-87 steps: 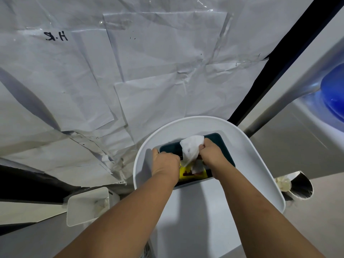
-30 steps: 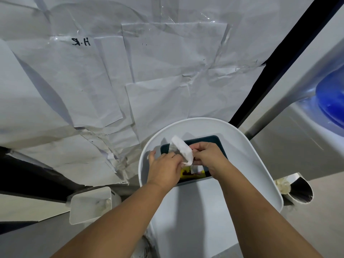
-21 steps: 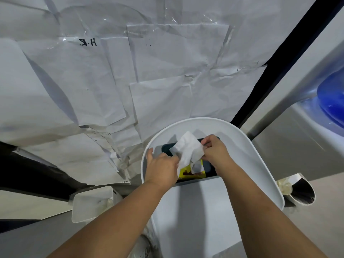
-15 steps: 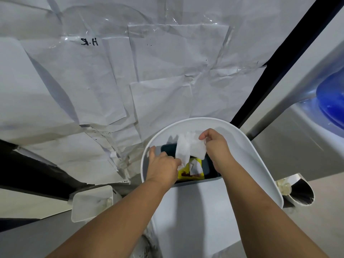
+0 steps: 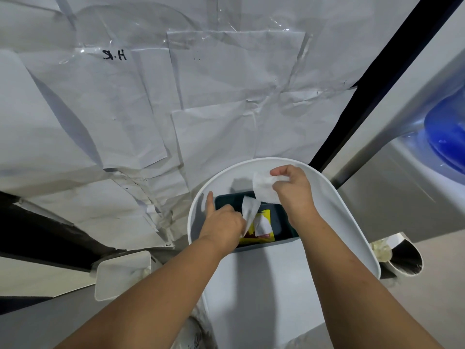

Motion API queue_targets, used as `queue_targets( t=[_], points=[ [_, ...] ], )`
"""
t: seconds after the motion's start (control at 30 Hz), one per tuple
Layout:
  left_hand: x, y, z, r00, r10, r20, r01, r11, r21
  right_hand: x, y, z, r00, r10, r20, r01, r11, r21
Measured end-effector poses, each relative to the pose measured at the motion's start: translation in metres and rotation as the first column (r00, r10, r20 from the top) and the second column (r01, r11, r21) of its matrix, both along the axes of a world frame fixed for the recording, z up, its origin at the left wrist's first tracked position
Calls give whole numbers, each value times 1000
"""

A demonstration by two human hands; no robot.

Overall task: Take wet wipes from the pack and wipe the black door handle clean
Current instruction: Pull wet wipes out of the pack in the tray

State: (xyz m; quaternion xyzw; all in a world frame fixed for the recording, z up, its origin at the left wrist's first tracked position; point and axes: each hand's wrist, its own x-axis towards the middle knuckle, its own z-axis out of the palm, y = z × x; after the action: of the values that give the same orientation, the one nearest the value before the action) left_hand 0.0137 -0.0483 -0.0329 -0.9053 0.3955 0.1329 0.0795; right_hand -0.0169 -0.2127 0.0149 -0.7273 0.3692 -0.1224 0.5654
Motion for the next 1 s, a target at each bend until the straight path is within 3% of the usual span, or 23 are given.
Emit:
queue_targets(
  t=[0.2, 0.3, 0.4, 0.6, 0.77, 0.9, 1.0],
  points=[
    [0, -4, 6, 993, -68, -95, 75, 995, 72, -4, 0, 9, 991, -18, 134, 20, 1000, -16],
    [-2, -1, 4, 995, -1, -95, -12, 990, -137, -5, 3, 4, 994, 8, 108, -7, 1000, -10],
    [0, 2, 1, 984, 109, -138, -150, 927, -343, -9, 4, -5, 998, -5, 61, 3, 999, 34],
    [11, 6, 0, 938, 176, -298, -293, 861, -416, -9, 3, -17, 1000, -20, -10, 20, 997, 77],
    [8, 7, 2, 927, 220, -305, -326, 874, -360, -10, 13, -33, 980, 137, -148, -134, 991, 30],
    [3, 8, 0, 936, 225, -270, -319, 868, -380, -14, 20, -48, 819, 306, -485, -416, 899, -135],
    [4, 8, -6, 938, 232, -255, -329, 826, -458, -14, 18, -44, 860, 290, -419, -369, 921, -121]
  ],
)
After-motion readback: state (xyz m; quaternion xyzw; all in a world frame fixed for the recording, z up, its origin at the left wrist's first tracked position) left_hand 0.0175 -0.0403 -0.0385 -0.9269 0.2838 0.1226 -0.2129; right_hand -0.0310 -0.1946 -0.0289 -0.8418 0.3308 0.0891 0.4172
